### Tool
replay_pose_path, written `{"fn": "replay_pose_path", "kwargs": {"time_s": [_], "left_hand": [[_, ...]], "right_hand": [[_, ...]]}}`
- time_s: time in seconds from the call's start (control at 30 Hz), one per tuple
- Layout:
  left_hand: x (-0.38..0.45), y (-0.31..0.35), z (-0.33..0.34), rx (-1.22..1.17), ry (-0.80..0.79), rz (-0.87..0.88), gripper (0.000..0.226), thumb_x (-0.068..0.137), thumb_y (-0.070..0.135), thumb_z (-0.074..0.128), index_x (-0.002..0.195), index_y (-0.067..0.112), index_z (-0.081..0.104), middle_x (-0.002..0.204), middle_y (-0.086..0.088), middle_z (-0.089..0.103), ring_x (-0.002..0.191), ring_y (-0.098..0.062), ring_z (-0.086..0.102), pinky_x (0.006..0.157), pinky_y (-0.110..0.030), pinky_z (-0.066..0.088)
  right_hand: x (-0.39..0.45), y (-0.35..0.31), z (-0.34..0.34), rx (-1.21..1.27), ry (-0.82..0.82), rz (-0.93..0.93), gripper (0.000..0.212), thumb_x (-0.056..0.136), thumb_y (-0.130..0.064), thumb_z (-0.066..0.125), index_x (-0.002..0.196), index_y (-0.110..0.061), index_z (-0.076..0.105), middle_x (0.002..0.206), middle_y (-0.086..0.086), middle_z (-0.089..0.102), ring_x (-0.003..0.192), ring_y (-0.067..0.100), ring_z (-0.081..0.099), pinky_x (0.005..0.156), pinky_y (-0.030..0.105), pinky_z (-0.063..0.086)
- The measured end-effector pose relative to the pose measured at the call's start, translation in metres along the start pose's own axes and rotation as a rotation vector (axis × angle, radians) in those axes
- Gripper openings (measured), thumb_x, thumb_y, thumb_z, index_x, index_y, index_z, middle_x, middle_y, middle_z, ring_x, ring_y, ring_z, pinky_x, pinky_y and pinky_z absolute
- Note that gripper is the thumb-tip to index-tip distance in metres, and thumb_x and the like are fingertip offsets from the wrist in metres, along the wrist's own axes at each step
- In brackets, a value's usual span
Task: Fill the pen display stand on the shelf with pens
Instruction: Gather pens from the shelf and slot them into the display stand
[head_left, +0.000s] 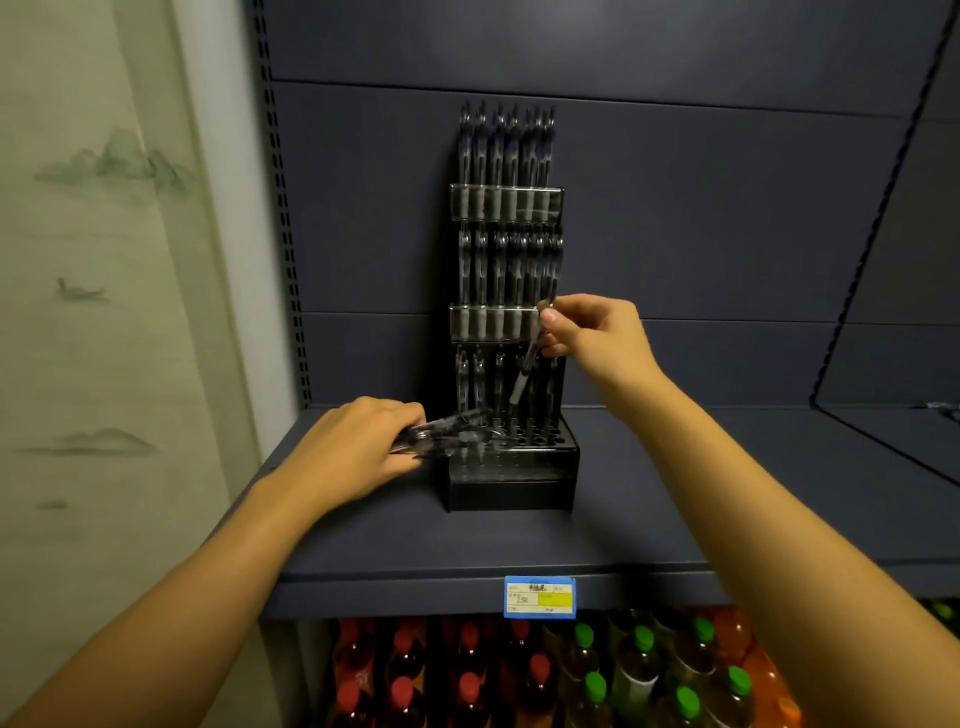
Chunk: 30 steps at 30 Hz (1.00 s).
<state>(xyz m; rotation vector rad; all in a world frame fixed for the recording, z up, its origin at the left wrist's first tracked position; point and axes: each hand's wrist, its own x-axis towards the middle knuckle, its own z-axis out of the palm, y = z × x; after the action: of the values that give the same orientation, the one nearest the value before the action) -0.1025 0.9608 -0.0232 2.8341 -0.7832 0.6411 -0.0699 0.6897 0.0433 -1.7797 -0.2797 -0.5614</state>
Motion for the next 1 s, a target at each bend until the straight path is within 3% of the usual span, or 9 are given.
{"fn": "replay_pose_path", "kwargs": {"time_s": [0.13,0.37,0.57,0.67,0.83,1.0], "left_hand": [[-0.001,0.001,-0.002,0.022,-0.021,-0.015,0.023,0.088,0.035,0.069,0.090,0.030,0.047,0.089,0.012,0.054,0.088,-0.019,0.058,0.071,-0.037,0.048],[-0.003,-0.002,-0.006,0.032,-0.023,-0.017,0.023,0.087,0.034,0.070,0.090,0.031,0.047,0.087,0.014,0.052,0.087,-0.018,0.058,0.072,-0.039,0.050],[-0.005,-0.005,-0.002,0.025,-0.015,-0.011,0.028,0.085,0.035,0.071,0.087,0.034,0.042,0.089,0.013,0.057,0.087,-0.018,0.060,0.071,-0.039,0.050],[-0.005,-0.005,0.001,0.017,-0.015,-0.016,0.027,0.086,0.035,0.070,0.087,0.035,0.043,0.086,0.017,0.051,0.086,-0.017,0.059,0.069,-0.037,0.049],[-0.007,-0.001,0.003,-0.001,-0.005,-0.022,0.027,0.086,0.035,0.070,0.087,0.034,0.044,0.090,0.012,0.058,0.085,-0.017,0.059,0.072,-0.039,0.051],[-0.008,0.004,0.002,-0.048,0.037,-0.022,0.025,0.085,0.032,0.070,0.085,0.033,0.045,0.085,0.010,0.059,0.080,-0.018,0.058,0.067,-0.039,0.049]], "right_hand": [[-0.002,0.000,0.014,-0.136,-0.028,0.004,0.029,0.097,-0.019,0.068,0.123,-0.006,0.068,0.094,0.003,0.075,0.082,0.015,0.074,0.087,0.035,0.061],[-0.006,-0.001,0.024,-0.272,-0.030,-0.053,0.034,0.098,-0.022,0.067,0.127,-0.005,0.067,0.095,0.003,0.074,0.083,0.012,0.074,0.089,0.034,0.060],[-0.006,-0.005,0.024,-0.355,-0.042,-0.072,0.037,0.097,-0.025,0.067,0.130,-0.007,0.065,0.111,0.009,0.074,0.104,0.022,0.071,0.101,0.041,0.055],[-0.008,-0.005,0.025,-0.382,-0.057,-0.070,0.037,0.097,-0.024,0.068,0.129,-0.006,0.065,0.112,0.011,0.074,0.105,0.024,0.070,0.101,0.042,0.054],[-0.014,0.002,0.028,-0.410,-0.108,-0.018,0.037,0.095,-0.020,0.071,0.128,-0.007,0.062,0.105,0.009,0.073,0.097,0.024,0.070,0.097,0.042,0.056],[-0.025,0.008,0.033,-0.509,-0.105,-0.062,0.025,0.096,-0.018,0.070,0.116,-0.006,0.061,0.100,0.009,0.070,0.092,0.019,0.065,0.092,0.037,0.057]]}}
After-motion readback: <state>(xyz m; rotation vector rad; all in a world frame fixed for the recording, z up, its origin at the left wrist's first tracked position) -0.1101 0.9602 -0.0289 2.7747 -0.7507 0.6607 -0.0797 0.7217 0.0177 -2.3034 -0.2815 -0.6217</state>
